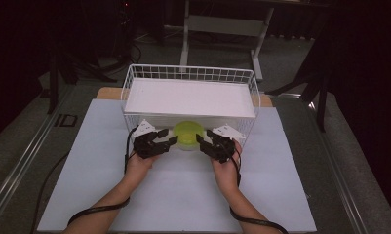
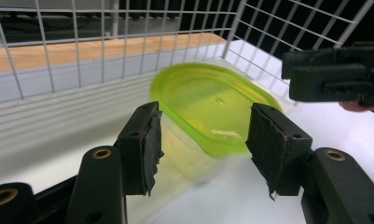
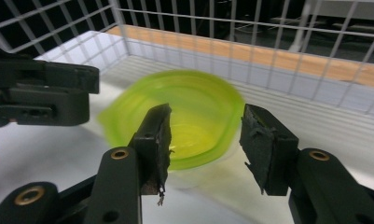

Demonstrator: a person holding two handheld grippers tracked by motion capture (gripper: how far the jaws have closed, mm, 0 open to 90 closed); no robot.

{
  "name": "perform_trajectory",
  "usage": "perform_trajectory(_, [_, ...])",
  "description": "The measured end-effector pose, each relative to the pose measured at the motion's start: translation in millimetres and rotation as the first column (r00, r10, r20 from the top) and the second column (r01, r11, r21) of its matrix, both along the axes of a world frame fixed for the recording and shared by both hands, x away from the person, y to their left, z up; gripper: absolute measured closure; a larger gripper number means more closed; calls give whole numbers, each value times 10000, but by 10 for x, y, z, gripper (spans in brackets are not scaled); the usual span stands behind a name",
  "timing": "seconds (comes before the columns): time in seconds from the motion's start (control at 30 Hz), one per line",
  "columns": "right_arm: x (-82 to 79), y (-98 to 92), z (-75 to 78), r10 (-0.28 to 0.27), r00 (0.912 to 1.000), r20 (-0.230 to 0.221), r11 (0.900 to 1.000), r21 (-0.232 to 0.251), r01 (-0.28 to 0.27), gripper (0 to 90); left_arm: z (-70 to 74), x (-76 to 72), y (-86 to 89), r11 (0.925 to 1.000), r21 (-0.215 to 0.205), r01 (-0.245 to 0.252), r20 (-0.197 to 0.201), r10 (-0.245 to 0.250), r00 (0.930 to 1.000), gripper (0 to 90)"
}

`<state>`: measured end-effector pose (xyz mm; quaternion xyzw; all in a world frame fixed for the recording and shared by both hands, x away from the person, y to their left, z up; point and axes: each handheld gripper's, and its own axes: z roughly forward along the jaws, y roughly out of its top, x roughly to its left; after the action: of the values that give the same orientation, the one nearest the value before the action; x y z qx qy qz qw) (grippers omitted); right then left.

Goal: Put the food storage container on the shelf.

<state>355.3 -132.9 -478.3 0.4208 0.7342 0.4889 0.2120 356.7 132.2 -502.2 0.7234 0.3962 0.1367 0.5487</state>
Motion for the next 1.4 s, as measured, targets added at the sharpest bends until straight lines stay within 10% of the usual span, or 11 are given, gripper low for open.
perform_trajectory(0.27, [-236, 106, -73, 502, 9949, -880, 9984, -234, -524, 898, 34, -306, 175, 9987, 1, 515, -69, -515, 9987, 254])
perform_trajectory(0.5, [-252, 252, -221, 612, 9899, -1278, 9962, -532, -684, 899, -105, -461, 245, 9989, -227, 408, 48, -407, 9992, 3])
perform_trajectory(1.4, [232, 478, -376, 114, 9875, -1570, 9964, -817, -245, 898, -124, -536, 242, 9995, -100, 302, 278, -299, 9992, 3])
